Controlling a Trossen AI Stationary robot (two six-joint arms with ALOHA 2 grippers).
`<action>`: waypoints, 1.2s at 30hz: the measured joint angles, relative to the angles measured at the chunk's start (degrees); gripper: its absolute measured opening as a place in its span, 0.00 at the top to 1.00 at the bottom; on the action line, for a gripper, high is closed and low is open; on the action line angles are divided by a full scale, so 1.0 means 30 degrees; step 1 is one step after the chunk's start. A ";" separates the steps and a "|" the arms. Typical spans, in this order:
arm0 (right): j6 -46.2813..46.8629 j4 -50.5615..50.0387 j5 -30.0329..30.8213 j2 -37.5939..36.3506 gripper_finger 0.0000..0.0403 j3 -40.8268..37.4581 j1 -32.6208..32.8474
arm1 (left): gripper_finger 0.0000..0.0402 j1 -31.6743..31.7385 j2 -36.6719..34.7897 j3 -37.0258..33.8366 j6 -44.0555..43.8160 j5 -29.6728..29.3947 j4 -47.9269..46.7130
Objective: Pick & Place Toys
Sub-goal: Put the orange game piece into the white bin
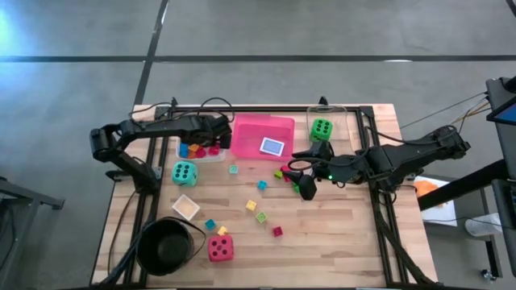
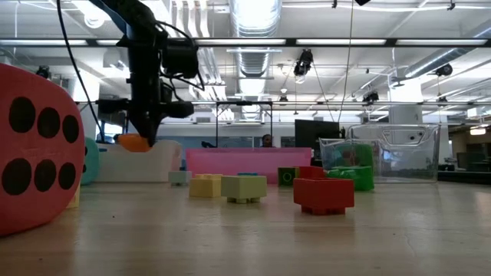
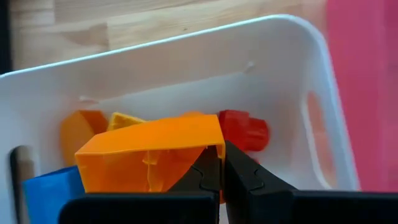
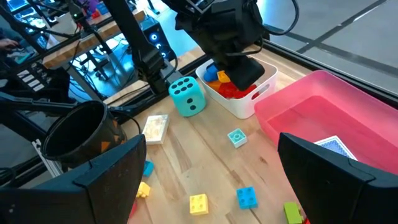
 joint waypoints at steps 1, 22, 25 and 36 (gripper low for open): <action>0.0000 0.0000 0.0000 0.0000 0.11 0.0000 -0.0007 | 1.00 -0.0007 0.0000 -0.0007 0.0007 -0.0052 -0.0160; -0.0138 0.0007 0.0000 0.0000 0.11 0.0000 -0.0007 | 1.00 -0.0226 0.0000 -0.0015 0.4425 0.1877 0.0083; -0.0145 0.0007 0.0000 0.0000 0.11 0.0000 -0.0007 | 1.00 -0.0226 0.0000 -0.0015 0.4768 0.2167 0.0083; -0.0146 0.0007 0.0000 0.0000 0.11 -0.0007 -0.0007 | 1.00 -0.0226 0.0000 -0.0015 0.4690 0.3179 0.0058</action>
